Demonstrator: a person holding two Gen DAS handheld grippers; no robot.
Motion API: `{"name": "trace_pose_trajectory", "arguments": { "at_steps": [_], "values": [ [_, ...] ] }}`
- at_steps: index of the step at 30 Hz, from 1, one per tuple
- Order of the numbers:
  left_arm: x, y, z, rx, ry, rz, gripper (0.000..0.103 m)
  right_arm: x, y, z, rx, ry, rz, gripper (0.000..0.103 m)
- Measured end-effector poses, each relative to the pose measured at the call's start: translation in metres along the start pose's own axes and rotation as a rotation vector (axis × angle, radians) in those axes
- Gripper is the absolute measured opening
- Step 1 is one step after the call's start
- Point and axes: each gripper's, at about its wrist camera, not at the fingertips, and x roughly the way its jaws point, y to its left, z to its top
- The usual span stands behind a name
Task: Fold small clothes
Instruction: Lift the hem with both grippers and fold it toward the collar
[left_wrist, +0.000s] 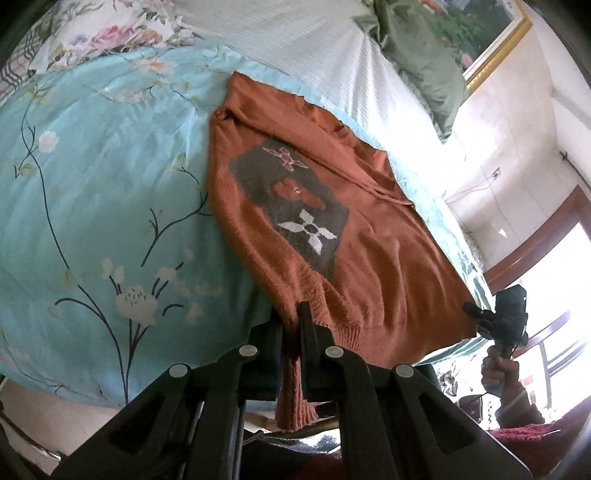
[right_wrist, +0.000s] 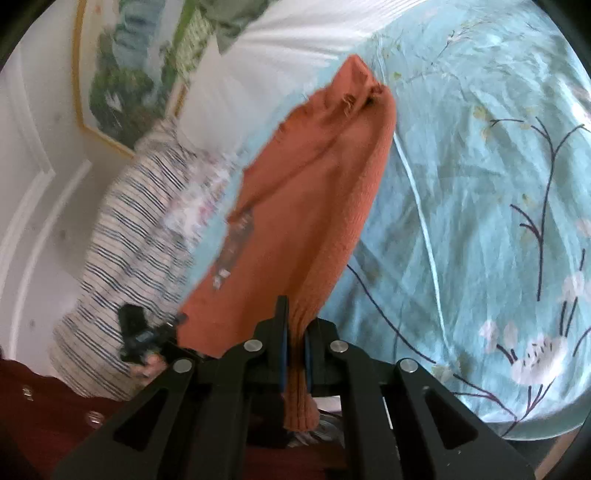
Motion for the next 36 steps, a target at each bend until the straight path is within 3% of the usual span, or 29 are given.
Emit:
{"name": "trace_pose_trajectory", "arguments": {
  "at_steps": [9,18,26,36],
  "values": [
    [-0.024,-0.02,0.03,0.007,-0.102,-0.039,0.005,-0.006,0.019,0.031,-0.023,-0.065,0.073,0.008],
    [-0.021,-0.045,0.11,0.028,-0.262,-0.035,0.005,0.017,0.036,0.133,-0.085,-0.172,0.048,0.008],
    [0.037,-0.031,0.205,-0.035,-0.326,0.045,0.005,0.081,0.019,0.241,-0.093,-0.158,-0.104,0.008],
    [0.125,-0.01,0.284,-0.023,-0.261,0.164,0.004,0.142,-0.028,0.302,-0.031,-0.126,-0.211,0.008]
  ]
}}
